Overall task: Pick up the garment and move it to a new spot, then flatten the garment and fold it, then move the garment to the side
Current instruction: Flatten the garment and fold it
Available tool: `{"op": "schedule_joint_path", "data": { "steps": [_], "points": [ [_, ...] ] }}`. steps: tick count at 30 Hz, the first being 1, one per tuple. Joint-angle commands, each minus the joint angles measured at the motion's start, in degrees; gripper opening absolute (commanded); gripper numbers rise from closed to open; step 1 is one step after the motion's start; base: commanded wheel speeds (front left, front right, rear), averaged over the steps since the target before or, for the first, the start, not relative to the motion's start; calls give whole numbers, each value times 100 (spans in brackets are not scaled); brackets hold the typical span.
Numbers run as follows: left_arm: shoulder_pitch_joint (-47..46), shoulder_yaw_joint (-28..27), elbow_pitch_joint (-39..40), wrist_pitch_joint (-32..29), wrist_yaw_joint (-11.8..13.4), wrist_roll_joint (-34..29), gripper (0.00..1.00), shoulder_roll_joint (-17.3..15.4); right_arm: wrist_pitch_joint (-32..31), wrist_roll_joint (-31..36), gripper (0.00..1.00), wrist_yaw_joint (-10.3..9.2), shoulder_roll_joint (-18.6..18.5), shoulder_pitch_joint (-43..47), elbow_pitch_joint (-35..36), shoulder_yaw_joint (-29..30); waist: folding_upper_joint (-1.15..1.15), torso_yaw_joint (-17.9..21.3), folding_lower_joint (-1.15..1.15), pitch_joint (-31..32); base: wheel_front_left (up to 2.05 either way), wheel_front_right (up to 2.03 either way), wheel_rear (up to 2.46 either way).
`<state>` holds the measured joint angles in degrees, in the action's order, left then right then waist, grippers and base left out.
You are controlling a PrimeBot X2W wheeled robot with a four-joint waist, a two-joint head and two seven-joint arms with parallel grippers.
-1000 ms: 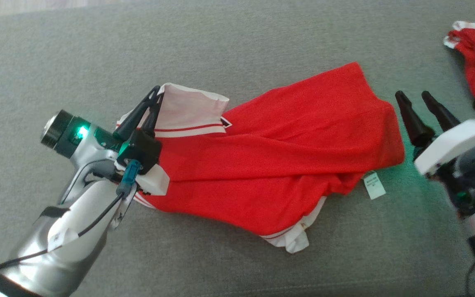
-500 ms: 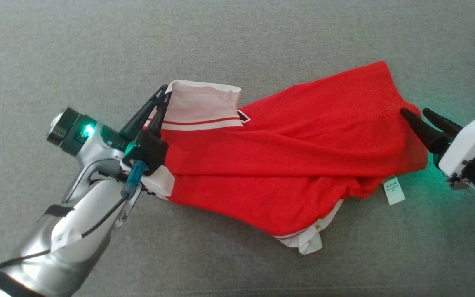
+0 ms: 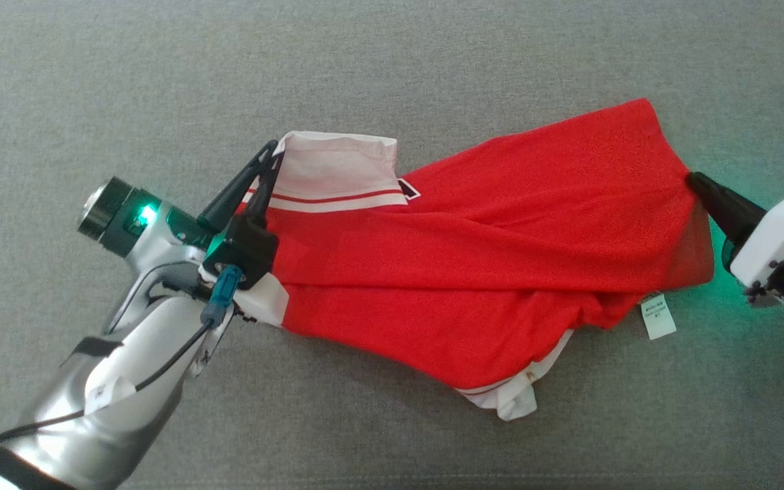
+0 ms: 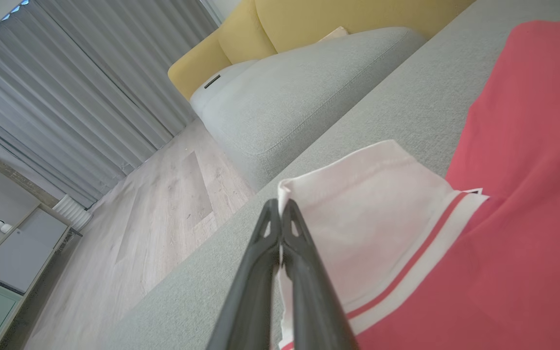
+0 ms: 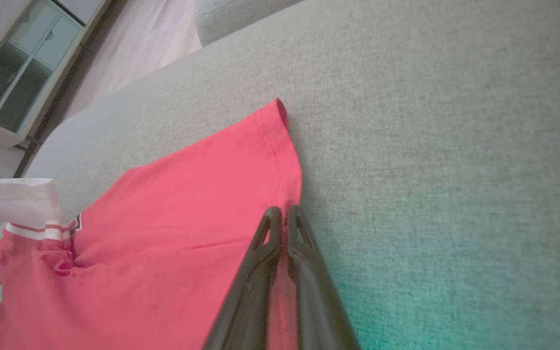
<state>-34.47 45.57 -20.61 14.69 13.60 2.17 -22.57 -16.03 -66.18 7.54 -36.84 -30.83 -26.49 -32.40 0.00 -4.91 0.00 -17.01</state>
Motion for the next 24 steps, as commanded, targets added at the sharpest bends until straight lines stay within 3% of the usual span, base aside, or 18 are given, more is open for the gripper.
{"op": "schedule_joint_path", "data": {
  "steps": [1, 8, 14, 20, 24],
  "points": [
    [-342, -231, 119, 30, 22, -17, 0, -195, 97, -61, 0, -5, -218, -125, 140, -14, 0, 7, 0, 1, 0, 0, 0],
    [-323, -358, 359, 30, 146, 9, 0, -338, 594, -329, 0, -5, -451, -203, 371, -116, 0, 68, 0, 184, 0, 0, 0],
    [-269, -1089, 1278, 30, 217, 537, 0, -702, 1038, -600, 0, -5, -762, -429, 868, 8, 0, 162, 0, 556, 0, 0, 0],
    [-300, -1905, 1843, 30, -87, 1267, 0, -1096, 1230, -736, 0, -5, -1101, -627, 1295, 108, 0, 245, 0, 1055, 0, 0, 0],
    [-553, -2192, 2030, 13, -453, 1717, 0, -1226, 1356, -725, 0, -5, -1317, -852, 1457, 238, 0, 281, 0, 1241, 0, 0, 0]
  ]
}}
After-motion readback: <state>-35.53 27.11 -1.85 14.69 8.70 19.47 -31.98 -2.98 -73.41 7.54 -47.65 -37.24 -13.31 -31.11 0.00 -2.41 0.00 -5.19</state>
